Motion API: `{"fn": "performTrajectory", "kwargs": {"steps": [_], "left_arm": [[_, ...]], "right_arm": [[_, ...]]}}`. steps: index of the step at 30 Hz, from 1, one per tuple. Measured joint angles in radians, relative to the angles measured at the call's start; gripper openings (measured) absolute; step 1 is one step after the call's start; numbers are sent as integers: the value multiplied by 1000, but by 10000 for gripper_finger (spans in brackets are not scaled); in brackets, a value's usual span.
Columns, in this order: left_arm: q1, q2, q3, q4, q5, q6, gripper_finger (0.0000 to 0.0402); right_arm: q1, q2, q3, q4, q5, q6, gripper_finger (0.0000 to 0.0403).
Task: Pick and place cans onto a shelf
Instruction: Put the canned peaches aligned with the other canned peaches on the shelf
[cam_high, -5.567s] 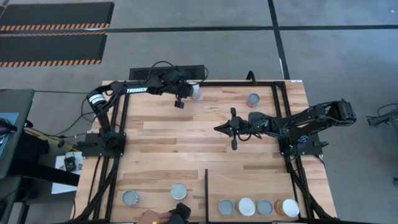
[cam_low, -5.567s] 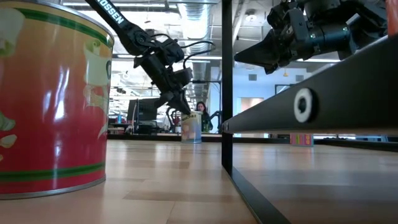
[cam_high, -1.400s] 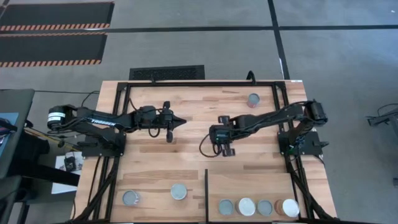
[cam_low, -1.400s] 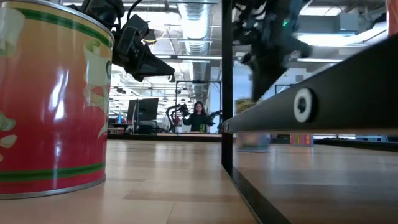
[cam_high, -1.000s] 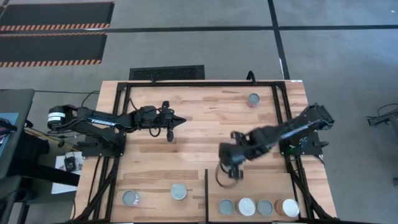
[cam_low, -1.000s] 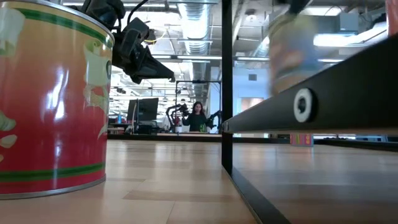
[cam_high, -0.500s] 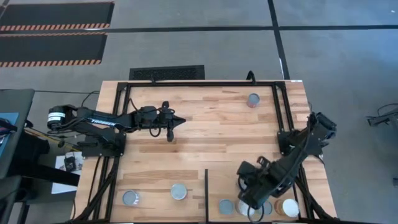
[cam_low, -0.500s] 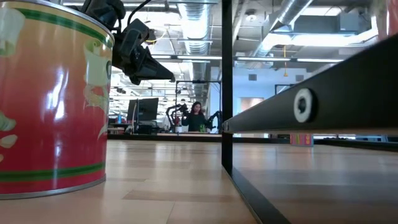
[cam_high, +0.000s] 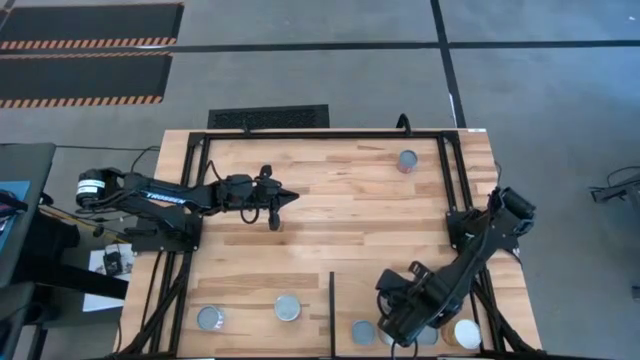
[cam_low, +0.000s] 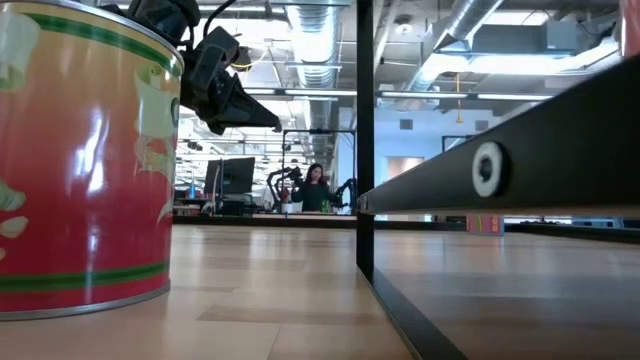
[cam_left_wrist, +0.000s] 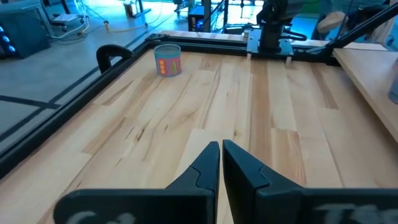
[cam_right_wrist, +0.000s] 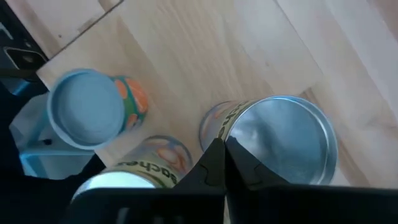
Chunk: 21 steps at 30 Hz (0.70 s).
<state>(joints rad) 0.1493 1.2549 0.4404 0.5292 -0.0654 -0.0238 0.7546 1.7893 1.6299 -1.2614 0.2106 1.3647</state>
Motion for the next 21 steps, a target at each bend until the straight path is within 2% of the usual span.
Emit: {"fn": "performTrajectory", "kwargs": {"steps": [9,15,21], "left_arm": [[0,0,0,-18,-3,12,9],[0,0,0,-34,-3,15,9],[0,0,0,-41,-3,16,9]], "right_arm": [[-9,-1,0,65,-41,-26,48],[-16,-1,0,63,-53,-32,87],[-18,-1,0,43,-53,-42,103]]}}
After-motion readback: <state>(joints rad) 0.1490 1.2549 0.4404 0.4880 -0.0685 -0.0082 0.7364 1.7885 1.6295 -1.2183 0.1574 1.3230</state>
